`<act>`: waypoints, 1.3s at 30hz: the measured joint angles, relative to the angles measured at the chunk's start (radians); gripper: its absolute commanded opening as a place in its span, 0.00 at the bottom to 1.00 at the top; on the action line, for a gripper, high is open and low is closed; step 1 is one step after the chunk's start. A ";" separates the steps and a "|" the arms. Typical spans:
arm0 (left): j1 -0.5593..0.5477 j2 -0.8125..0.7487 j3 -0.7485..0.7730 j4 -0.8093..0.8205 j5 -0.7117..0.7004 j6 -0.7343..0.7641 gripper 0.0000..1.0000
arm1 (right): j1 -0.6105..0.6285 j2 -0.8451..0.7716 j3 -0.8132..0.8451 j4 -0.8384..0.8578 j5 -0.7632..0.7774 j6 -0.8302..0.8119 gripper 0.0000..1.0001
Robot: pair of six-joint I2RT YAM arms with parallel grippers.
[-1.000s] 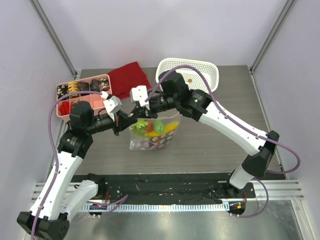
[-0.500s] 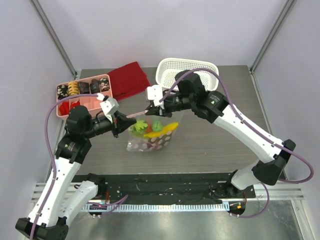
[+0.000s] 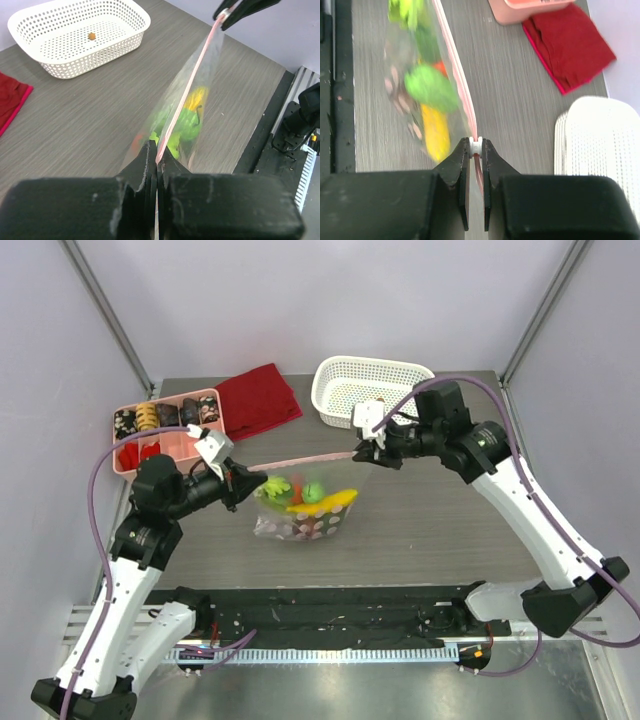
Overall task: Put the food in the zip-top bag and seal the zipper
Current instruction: Zip the zipper food storage bag at the center of the board.
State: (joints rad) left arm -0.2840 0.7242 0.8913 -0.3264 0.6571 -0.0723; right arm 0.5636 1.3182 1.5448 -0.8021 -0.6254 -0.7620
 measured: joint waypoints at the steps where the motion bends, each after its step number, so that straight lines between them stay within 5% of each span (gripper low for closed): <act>1: 0.000 0.002 0.000 0.000 -0.006 -0.004 0.00 | -0.015 -0.011 -0.009 -0.010 0.000 -0.005 0.01; 12: 0.000 0.044 0.000 0.021 -0.016 -0.034 0.00 | -0.111 -0.117 -0.098 -0.137 0.019 -0.066 0.01; 16: 0.000 0.072 0.001 0.034 0.027 -0.033 0.00 | -0.121 -0.121 -0.098 -0.172 0.019 -0.082 0.59; 17: 0.000 0.079 0.003 0.035 0.037 -0.032 0.00 | -0.124 -0.124 -0.098 -0.184 0.026 -0.081 0.61; 28: -0.014 0.194 0.102 -0.004 0.211 0.035 0.00 | -0.111 -0.044 0.102 -0.172 -0.089 0.027 0.63; 39: -0.055 0.266 0.173 -0.061 0.245 0.102 0.00 | 0.128 0.107 0.179 -0.148 -0.059 0.017 0.59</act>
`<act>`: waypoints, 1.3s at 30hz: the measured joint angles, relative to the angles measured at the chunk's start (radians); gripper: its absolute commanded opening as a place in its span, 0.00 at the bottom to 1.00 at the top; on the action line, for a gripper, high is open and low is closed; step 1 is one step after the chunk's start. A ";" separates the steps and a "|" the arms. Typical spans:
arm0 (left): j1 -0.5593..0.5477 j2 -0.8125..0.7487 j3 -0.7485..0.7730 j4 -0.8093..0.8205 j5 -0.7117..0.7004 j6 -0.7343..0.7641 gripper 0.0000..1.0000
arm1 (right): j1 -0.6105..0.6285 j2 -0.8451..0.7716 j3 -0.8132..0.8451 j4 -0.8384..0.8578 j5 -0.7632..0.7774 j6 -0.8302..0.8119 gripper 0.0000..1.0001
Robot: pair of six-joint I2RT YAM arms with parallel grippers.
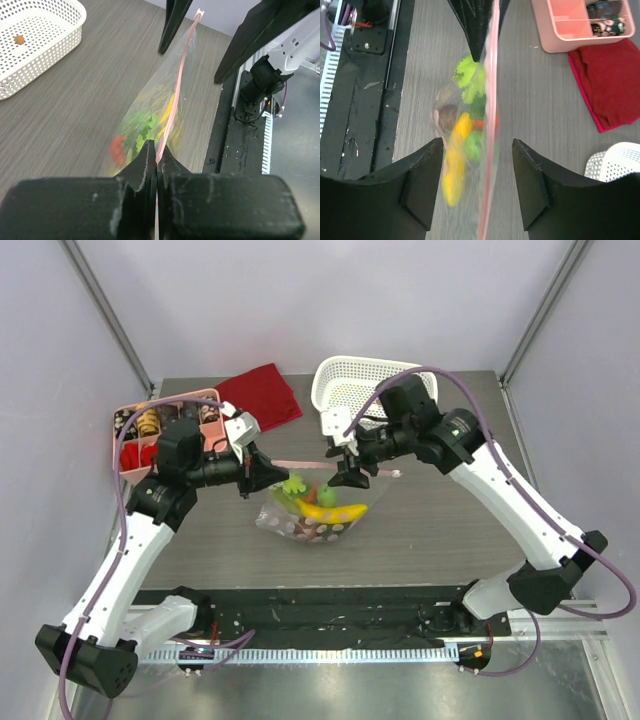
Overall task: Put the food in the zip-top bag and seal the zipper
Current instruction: Zip the zipper food storage bag at the center of the board, then place the zipper food storage bag at the center of the board.
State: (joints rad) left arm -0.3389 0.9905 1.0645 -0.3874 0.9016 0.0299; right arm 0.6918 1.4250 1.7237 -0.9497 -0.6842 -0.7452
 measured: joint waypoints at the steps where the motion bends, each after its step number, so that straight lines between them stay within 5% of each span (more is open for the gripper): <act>1: -0.001 0.000 0.003 -0.006 0.001 0.006 0.00 | 0.017 0.016 0.000 0.001 0.010 -0.008 0.50; 6: -0.001 -0.006 0.005 -0.025 -0.007 0.003 0.00 | 0.056 0.072 0.006 0.001 0.027 -0.004 0.01; 10: 0.005 -0.031 0.002 -0.020 -0.035 -0.052 0.01 | 0.061 0.107 0.027 0.016 -0.021 0.098 0.01; 14: 0.055 -0.065 -0.009 0.005 -0.062 -0.157 0.28 | 0.059 0.109 -0.007 0.132 -0.066 0.338 0.01; 19: 0.163 -0.111 -0.012 0.048 -0.156 -0.321 0.87 | 0.062 0.074 -0.154 0.385 -0.076 0.682 0.01; 22: 0.199 -0.137 -0.008 0.068 -0.264 -0.417 0.99 | 0.062 0.027 -0.303 0.614 -0.051 0.930 0.01; 31: 0.211 -0.145 0.108 0.062 -0.598 -0.521 1.00 | 0.080 0.054 -0.461 1.060 0.198 1.542 0.01; 39: 0.211 -0.159 0.116 0.056 -0.702 -0.480 1.00 | 0.150 0.187 -0.260 1.079 0.420 1.875 0.01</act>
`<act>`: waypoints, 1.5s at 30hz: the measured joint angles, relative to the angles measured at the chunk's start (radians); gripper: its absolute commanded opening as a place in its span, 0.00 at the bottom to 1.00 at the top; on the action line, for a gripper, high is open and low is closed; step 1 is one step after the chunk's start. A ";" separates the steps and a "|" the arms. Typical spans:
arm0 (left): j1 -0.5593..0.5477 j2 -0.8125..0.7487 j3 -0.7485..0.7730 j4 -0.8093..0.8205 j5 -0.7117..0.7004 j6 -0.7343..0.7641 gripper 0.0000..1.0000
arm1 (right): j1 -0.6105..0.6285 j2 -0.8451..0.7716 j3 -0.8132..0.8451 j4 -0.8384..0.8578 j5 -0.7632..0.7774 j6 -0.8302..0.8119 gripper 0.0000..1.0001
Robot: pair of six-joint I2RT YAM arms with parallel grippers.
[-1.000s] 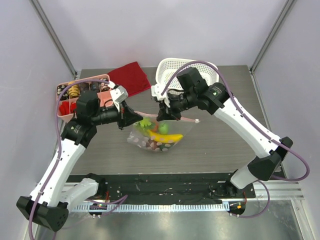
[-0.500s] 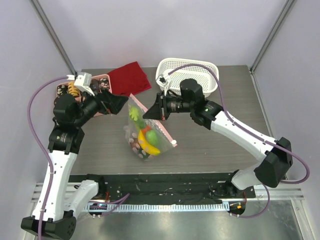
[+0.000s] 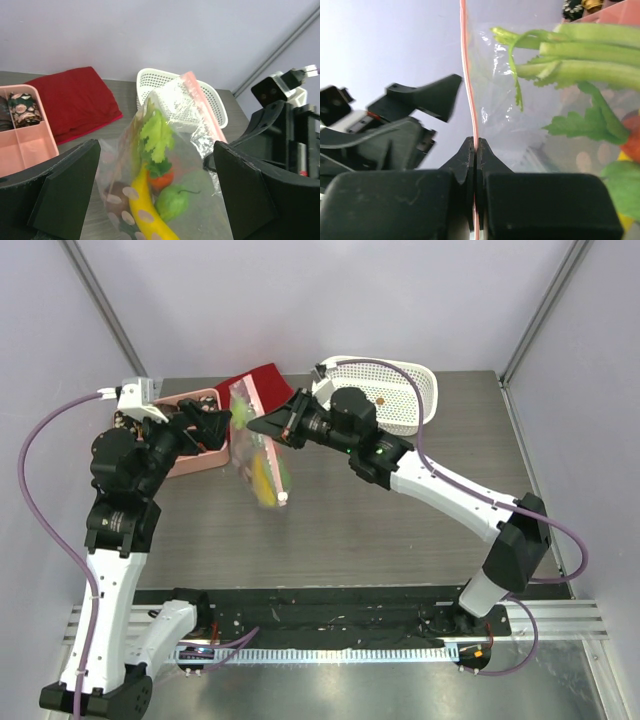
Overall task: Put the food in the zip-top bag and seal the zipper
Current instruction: Place the zipper food storage bag at the center of the board, then reset both arms
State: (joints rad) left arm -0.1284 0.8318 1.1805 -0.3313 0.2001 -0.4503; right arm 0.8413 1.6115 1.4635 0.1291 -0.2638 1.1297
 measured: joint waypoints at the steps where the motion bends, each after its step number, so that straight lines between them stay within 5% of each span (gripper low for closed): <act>1: 0.000 -0.001 0.000 -0.002 -0.010 0.010 1.00 | 0.010 0.009 0.025 -0.005 0.020 0.034 0.01; 6: 0.000 -0.005 -0.002 -0.006 -0.039 0.050 1.00 | 0.008 0.004 0.023 -0.018 0.080 0.137 0.01; 14: 0.000 -0.012 -0.035 -0.011 -0.046 0.079 1.00 | -0.156 -0.063 -0.353 -0.095 0.137 0.201 0.01; 20: 0.000 -0.005 -0.057 -0.048 -0.006 0.092 1.00 | -0.327 -0.178 -0.701 -0.105 0.105 0.074 0.01; 28: 0.004 0.120 -0.034 -0.219 0.200 0.105 1.00 | -0.541 -0.332 -0.888 0.006 -0.019 -0.227 0.01; 30: 0.005 0.153 -0.034 -0.259 0.246 0.120 1.00 | -0.578 -0.329 -0.907 0.023 -0.042 -0.290 0.13; 33: 0.005 0.200 -0.033 -0.330 0.290 0.152 1.00 | -0.640 -0.321 -0.926 0.020 -0.084 -0.377 0.65; 36: 0.006 0.251 -0.028 -0.401 0.302 0.196 1.00 | -0.729 -0.309 -0.917 -0.006 -0.139 -0.463 0.82; 40: 0.006 0.344 0.042 -0.533 0.288 0.275 1.00 | -0.850 -0.310 -0.859 -0.100 -0.196 -0.570 0.84; 45: 0.006 0.481 0.187 -0.683 0.224 0.365 1.00 | -0.953 -0.327 -0.672 -0.306 -0.250 -0.788 0.99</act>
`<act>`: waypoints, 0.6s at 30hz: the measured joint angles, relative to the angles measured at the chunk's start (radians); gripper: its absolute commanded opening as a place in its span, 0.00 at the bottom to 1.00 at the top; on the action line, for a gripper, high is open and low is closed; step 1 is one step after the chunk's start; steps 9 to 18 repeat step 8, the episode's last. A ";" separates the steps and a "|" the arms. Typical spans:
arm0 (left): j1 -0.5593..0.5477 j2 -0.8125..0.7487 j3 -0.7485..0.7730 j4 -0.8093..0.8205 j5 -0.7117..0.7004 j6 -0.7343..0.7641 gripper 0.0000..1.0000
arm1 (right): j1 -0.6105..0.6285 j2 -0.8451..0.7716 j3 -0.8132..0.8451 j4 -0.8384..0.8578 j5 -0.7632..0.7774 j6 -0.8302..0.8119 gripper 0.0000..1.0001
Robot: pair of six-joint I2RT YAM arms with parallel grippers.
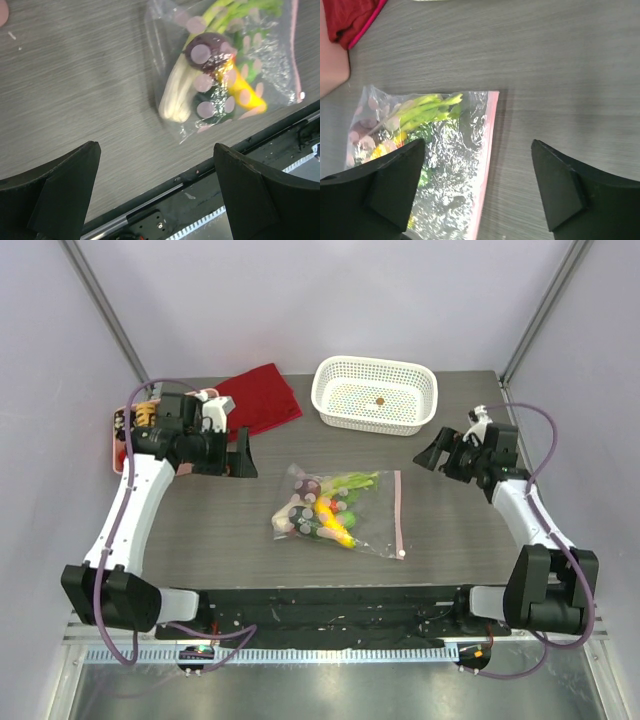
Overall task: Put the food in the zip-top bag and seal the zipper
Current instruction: Reset both arms
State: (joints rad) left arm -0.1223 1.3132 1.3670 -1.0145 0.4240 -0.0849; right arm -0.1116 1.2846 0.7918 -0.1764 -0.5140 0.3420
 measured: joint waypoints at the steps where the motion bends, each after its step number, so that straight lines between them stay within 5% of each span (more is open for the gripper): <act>1: 0.000 0.009 0.005 -0.009 -0.016 0.015 1.00 | -0.002 -0.005 0.043 -0.045 -0.008 -0.051 1.00; 8: 0.000 0.010 0.003 -0.056 -0.103 0.100 1.00 | -0.001 -0.096 0.126 -0.272 -0.043 -0.274 1.00; 18: 0.000 0.010 0.003 -0.056 -0.103 0.100 1.00 | -0.001 -0.096 0.126 -0.272 -0.043 -0.274 1.00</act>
